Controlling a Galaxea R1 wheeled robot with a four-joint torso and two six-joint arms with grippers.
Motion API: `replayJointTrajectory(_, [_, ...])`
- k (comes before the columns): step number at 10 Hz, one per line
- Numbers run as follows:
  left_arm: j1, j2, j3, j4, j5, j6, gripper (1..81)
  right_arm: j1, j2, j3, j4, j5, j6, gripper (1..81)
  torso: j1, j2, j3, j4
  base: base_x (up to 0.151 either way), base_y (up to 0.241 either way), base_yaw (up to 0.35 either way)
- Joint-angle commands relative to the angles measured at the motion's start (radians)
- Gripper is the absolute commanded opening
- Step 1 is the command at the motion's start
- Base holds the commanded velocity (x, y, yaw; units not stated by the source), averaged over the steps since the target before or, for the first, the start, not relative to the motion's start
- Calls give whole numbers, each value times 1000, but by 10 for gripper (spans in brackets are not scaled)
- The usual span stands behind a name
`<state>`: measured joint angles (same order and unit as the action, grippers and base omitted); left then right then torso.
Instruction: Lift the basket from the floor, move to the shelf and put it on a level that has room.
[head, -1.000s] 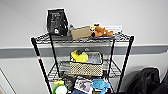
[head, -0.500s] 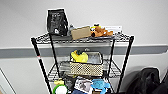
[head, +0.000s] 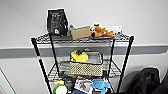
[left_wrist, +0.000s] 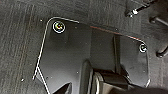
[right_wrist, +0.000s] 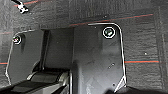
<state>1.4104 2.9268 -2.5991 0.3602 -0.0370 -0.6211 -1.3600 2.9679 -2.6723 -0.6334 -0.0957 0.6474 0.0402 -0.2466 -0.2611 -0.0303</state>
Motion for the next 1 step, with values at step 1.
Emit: replayJointTrajectory(1, [-58,86,-122,13,51,9,811,61,-1,-7,-20,-41,-2,811,0,0,0,0,0,0,0])
